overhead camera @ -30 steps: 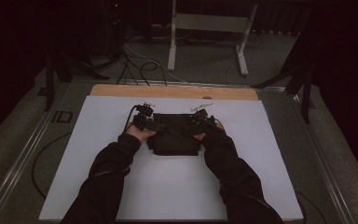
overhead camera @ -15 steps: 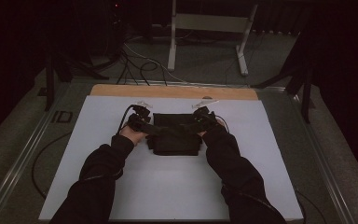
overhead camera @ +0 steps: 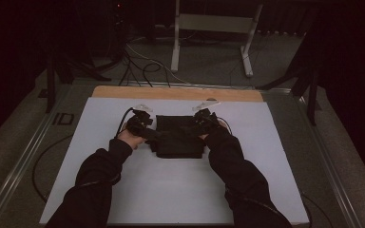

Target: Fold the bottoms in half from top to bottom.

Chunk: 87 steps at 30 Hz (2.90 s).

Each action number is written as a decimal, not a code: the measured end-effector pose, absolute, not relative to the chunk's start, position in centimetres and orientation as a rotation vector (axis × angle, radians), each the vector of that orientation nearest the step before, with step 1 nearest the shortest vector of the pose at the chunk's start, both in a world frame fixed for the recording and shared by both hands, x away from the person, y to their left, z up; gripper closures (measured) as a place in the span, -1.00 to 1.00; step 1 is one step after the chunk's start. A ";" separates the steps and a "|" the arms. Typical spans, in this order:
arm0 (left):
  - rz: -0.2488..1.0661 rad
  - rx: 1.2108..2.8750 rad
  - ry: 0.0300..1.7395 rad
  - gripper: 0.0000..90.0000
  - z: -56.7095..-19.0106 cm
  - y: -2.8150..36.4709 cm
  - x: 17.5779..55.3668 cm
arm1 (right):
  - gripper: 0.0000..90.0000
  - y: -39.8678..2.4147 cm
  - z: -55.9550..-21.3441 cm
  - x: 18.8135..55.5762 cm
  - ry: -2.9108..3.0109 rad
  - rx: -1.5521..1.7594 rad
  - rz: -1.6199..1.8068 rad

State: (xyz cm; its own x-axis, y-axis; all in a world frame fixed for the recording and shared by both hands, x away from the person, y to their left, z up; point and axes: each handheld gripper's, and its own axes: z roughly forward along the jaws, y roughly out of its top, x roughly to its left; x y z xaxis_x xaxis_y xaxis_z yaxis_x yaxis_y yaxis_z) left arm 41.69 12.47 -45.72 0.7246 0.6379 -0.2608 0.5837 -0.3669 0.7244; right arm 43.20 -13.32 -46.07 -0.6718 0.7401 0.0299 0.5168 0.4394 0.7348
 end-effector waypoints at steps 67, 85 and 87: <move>0.034 2.095 0.657 -1.00 -47.7 17.7 28.2 | -0.79 -20.0 -47.4 31.6 2.473 0.939 1.228; 0.055 2.106 0.716 -1.00 -48.5 21.3 24.3 | -0.79 -24.4 -47.9 27.4 2.453 0.932 1.183; 0.062 2.108 0.722 -1.00 -48.6 21.7 24.1 | -0.80 -24.7 -48.0 26.9 2.448 0.936 1.164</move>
